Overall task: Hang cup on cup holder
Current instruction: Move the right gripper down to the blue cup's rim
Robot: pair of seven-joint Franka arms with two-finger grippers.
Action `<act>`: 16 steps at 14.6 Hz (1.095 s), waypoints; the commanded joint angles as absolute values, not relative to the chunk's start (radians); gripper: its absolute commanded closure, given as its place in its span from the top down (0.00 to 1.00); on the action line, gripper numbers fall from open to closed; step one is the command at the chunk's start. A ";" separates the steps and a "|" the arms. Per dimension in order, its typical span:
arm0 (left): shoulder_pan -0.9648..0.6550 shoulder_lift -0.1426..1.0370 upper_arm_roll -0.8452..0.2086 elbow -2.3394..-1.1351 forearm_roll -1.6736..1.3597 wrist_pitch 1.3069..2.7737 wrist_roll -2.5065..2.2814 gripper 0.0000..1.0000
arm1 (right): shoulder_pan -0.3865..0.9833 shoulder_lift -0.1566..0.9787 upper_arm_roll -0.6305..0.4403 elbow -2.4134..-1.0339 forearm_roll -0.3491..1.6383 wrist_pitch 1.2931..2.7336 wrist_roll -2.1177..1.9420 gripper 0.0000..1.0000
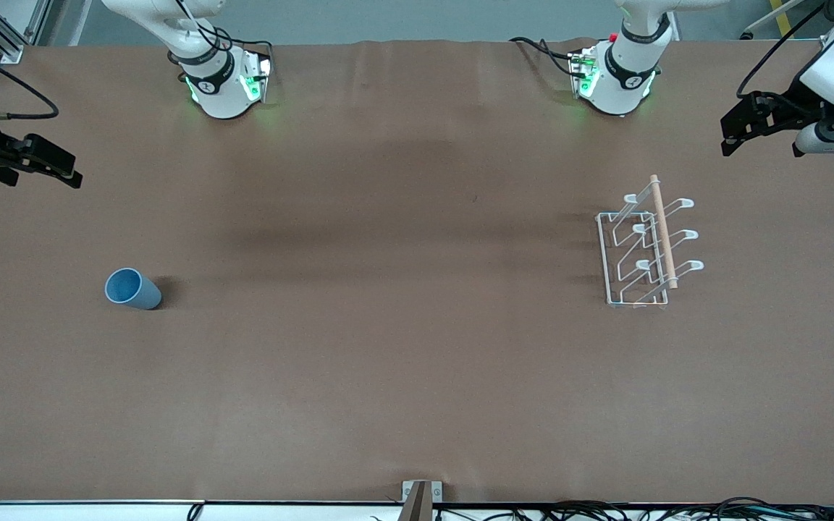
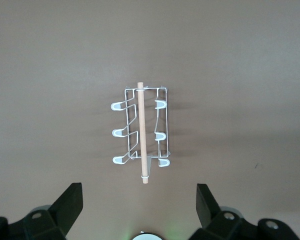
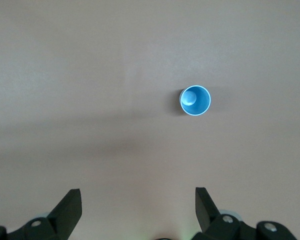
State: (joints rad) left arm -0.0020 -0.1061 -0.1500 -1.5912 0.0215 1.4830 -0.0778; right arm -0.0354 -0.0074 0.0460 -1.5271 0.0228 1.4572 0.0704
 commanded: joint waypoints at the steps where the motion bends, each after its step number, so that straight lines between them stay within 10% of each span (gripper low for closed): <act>1: 0.005 -0.094 -0.153 -1.562 0.015 1.479 -0.060 1.00 | -0.028 -0.022 0.044 -1.554 0.043 1.463 0.080 1.00; 16: 0.018 -0.072 -0.143 -1.534 0.023 1.474 -0.061 1.00 | -0.046 -0.015 0.034 -1.543 0.041 1.476 0.034 1.00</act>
State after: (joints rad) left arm 0.0114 -0.0810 -0.1408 -1.5585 0.0216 1.4832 -0.0778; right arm -0.0359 -0.0073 0.0356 -1.5372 0.0351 1.4727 0.0478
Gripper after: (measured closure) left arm 0.000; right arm 0.000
